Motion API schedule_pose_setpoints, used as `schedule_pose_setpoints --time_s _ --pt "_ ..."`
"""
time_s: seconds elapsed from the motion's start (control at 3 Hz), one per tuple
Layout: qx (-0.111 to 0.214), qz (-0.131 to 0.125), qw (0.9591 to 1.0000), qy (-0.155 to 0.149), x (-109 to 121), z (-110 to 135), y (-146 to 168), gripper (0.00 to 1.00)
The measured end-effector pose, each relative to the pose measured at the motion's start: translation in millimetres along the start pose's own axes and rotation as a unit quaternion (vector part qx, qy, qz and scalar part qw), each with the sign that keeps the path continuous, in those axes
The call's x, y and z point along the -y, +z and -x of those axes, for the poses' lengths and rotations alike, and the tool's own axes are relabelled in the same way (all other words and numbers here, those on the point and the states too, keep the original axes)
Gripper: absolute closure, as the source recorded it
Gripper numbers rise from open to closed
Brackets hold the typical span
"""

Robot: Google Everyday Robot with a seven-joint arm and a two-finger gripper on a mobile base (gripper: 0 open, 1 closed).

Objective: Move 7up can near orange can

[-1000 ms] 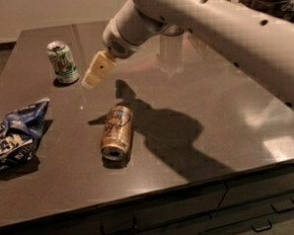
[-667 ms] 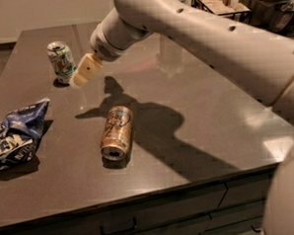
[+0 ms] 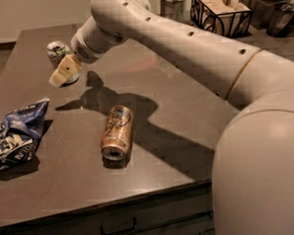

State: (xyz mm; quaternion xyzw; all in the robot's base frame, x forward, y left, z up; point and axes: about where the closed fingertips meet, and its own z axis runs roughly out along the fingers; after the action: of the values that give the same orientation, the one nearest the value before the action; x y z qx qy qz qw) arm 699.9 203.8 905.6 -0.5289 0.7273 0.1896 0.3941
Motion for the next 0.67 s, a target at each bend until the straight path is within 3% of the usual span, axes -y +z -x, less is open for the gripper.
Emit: schedule_pose_setpoints --time_s 0.67 --pt "0.024 0.016 0.9994 0.019 3.4 31.3 40.0 0.0"
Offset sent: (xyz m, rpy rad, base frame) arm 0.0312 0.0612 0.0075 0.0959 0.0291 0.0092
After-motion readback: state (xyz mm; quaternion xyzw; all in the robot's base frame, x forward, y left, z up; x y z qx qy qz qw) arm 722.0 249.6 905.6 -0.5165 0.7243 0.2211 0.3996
